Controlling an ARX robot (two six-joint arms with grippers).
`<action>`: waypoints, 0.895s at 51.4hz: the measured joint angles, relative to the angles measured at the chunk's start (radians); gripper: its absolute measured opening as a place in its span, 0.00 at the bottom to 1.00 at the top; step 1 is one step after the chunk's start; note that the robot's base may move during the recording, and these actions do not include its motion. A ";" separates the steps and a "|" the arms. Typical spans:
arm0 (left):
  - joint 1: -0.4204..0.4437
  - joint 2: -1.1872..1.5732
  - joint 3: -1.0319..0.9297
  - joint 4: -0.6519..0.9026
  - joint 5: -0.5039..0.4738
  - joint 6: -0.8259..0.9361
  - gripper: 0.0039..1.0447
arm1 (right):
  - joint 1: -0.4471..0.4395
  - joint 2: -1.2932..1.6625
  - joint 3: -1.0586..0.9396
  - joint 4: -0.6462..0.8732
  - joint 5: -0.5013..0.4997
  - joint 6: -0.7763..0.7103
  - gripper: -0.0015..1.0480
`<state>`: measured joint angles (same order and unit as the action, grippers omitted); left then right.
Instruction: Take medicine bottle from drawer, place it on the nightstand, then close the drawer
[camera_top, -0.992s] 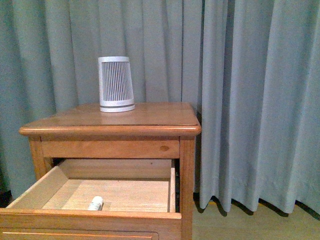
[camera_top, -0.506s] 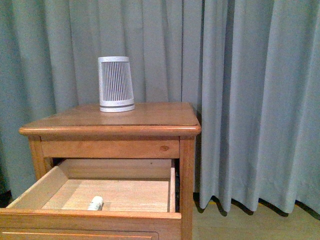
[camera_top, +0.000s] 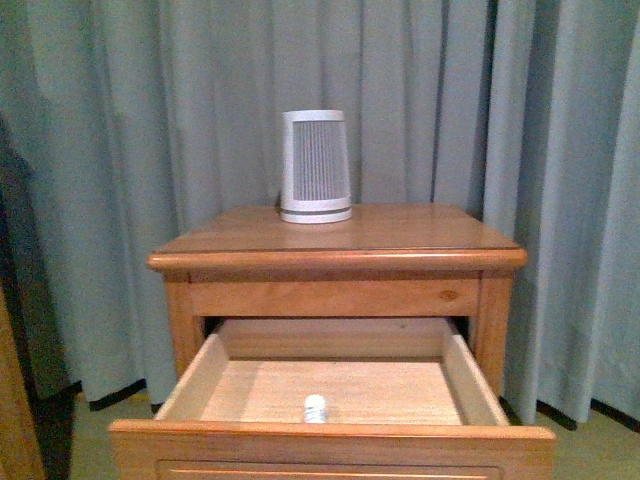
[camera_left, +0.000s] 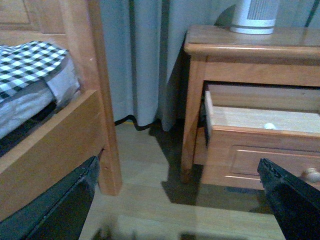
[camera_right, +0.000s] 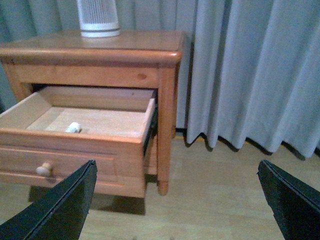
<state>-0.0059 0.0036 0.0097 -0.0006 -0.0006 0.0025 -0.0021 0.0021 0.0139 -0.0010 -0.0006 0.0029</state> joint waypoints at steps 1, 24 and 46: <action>0.000 0.000 0.000 0.000 0.000 0.000 0.93 | 0.000 0.000 0.000 -0.001 -0.001 0.000 0.93; 0.000 0.000 0.000 -0.001 -0.003 0.000 0.94 | 0.058 0.587 0.143 0.335 0.315 -0.038 0.93; 0.000 0.000 0.000 -0.001 -0.002 0.000 0.94 | 0.195 1.517 0.866 0.138 0.271 0.072 0.93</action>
<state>-0.0059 0.0032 0.0093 -0.0013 -0.0029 0.0021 0.1928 1.5188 0.8799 0.1375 0.2703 0.0753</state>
